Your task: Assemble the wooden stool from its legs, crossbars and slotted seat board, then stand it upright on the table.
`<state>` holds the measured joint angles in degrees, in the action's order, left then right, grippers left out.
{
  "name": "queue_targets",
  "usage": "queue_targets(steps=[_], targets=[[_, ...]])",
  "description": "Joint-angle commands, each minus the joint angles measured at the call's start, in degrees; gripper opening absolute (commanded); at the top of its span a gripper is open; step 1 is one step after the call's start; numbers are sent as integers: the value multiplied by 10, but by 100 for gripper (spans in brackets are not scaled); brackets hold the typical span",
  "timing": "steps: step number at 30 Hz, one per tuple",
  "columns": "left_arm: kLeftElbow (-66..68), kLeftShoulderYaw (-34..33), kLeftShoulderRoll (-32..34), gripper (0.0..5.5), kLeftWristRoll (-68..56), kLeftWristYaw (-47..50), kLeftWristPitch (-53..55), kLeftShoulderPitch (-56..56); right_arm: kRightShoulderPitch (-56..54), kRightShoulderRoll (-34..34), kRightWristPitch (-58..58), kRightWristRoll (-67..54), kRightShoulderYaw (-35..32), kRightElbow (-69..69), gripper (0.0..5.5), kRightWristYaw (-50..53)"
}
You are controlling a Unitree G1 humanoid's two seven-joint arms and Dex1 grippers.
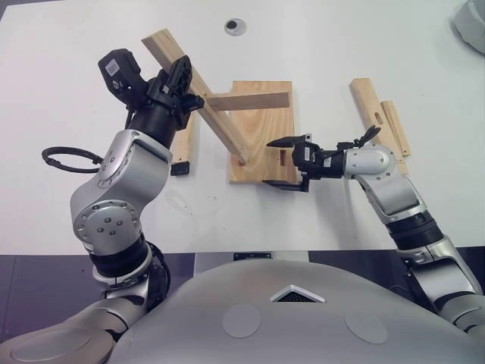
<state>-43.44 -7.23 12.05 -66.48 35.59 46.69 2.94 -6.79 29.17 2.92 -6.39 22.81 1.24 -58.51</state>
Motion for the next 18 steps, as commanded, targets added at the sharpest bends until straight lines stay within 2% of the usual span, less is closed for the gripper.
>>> queue_targets(steps=[1,5,13,18], targets=[[-11,3,18,102,2,14,14,0,-13,-7,-24,28,3,-31,447,16],[-16,8,26,102,26,15,8,9,-18,-23,-35,38,9,-45,447,31],[-6,23,-5,102,78,-14,-32,65,-54,-68,-60,80,19,-110,447,93],[-14,34,2,102,131,-37,-34,58,-52,-80,-49,21,-23,-70,447,98]])
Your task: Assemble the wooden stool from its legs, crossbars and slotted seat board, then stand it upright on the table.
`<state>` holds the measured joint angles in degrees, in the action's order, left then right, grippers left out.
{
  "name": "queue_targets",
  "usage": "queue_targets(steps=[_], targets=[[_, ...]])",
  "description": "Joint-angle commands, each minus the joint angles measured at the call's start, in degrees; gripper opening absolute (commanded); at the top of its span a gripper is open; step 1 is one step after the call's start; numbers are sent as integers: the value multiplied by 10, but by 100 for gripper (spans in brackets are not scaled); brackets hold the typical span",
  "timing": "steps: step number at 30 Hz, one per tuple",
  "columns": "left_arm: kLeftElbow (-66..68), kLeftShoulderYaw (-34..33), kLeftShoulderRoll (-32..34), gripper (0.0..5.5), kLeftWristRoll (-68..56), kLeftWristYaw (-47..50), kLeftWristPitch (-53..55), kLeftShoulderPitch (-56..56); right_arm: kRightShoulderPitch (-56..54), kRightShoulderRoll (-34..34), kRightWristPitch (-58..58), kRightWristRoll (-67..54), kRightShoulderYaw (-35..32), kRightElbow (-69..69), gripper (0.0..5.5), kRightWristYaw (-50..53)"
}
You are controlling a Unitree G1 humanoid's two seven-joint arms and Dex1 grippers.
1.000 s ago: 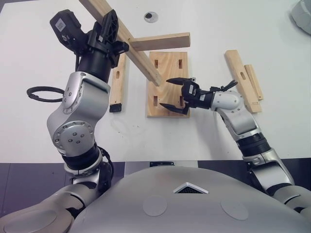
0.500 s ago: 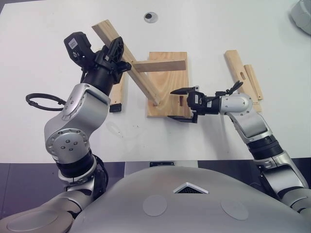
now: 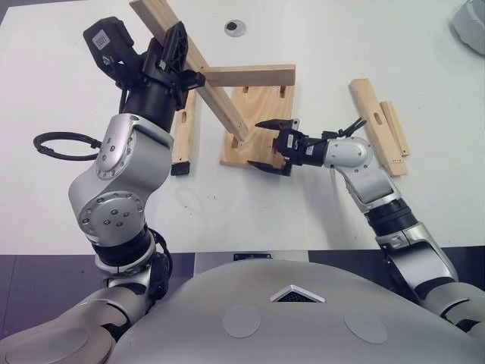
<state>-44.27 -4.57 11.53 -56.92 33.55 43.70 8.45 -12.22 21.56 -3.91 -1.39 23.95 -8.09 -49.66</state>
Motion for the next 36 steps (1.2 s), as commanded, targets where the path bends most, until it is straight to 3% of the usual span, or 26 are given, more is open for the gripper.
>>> queue_targets(steps=[1,9,15,36], targets=[[-6,9,6,102,49,-22,-8,-2,8,-2,28,-47,-53,41,447,11],[-4,22,-21,102,104,-59,-22,-43,77,50,66,-55,-166,123,447,78],[2,16,-36,102,126,-75,-24,-55,109,54,66,-46,-208,124,447,130],[29,107,-80,102,306,-167,-87,-99,102,39,67,-42,-199,112,447,161]])
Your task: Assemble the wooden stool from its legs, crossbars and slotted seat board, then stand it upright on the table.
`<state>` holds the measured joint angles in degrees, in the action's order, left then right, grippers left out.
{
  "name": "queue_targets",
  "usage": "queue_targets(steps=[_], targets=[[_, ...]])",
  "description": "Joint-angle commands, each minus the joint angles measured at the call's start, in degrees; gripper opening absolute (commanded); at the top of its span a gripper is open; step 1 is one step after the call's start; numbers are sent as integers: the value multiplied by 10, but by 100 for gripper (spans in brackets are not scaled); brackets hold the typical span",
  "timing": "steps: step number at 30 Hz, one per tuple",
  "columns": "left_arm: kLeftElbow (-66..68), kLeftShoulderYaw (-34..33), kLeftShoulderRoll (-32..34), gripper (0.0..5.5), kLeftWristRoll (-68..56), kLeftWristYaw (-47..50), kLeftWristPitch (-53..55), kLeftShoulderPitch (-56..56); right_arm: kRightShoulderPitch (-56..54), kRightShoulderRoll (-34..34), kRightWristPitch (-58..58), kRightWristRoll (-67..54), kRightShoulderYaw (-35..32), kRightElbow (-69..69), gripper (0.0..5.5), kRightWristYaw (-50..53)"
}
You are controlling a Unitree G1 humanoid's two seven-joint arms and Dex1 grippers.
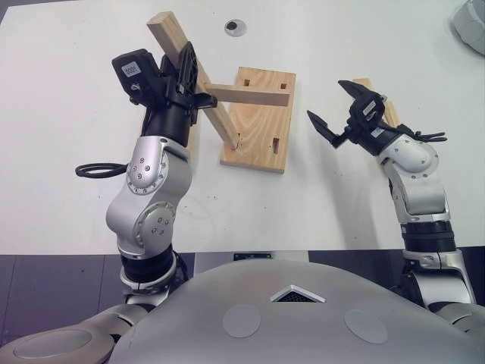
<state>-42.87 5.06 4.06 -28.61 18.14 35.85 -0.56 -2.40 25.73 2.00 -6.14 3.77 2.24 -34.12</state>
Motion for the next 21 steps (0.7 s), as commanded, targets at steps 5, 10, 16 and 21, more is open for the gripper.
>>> queue_targets(steps=[5,10,16,21], targets=[[14,13,-25,102,43,-23,-25,-11,6,-3,10,4,3,10,447,4],[7,10,-42,102,57,-25,-28,-7,3,-4,10,3,4,5,447,3],[-2,8,-56,102,76,-23,-30,-4,1,-3,9,2,6,1,447,2],[-18,-1,-62,102,80,-23,-20,-8,7,-4,9,2,5,3,447,4]])
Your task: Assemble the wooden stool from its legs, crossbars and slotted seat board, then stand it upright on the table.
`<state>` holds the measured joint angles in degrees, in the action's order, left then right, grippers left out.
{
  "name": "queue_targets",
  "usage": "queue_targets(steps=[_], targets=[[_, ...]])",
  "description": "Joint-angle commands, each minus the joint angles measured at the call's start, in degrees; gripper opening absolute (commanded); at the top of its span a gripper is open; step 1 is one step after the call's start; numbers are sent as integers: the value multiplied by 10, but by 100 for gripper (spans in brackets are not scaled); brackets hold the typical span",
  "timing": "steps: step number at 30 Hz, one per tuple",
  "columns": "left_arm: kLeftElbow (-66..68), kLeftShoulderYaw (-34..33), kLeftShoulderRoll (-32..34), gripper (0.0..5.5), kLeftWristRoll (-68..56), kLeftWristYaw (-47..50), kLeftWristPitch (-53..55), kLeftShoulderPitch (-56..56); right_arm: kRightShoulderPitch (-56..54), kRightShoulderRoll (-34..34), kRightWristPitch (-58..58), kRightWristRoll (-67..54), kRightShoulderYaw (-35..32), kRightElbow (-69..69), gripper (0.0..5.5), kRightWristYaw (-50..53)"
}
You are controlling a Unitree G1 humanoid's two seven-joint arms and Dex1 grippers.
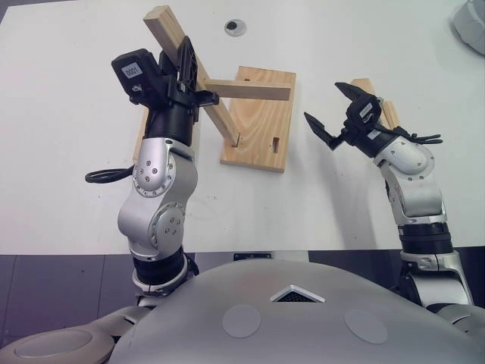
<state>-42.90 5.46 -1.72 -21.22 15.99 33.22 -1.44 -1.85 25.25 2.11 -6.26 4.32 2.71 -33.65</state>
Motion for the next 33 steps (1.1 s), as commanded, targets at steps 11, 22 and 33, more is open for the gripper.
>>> queue_targets(steps=[11,22,33], targets=[[0,-1,-23,102,5,-15,7,-9,-2,-1,6,4,-1,-8,447,3],[20,-6,-14,102,26,-31,-10,-27,-4,0,2,5,-3,-15,447,4],[-14,32,6,102,94,-34,-7,-17,-4,4,1,7,-5,-16,447,4]])
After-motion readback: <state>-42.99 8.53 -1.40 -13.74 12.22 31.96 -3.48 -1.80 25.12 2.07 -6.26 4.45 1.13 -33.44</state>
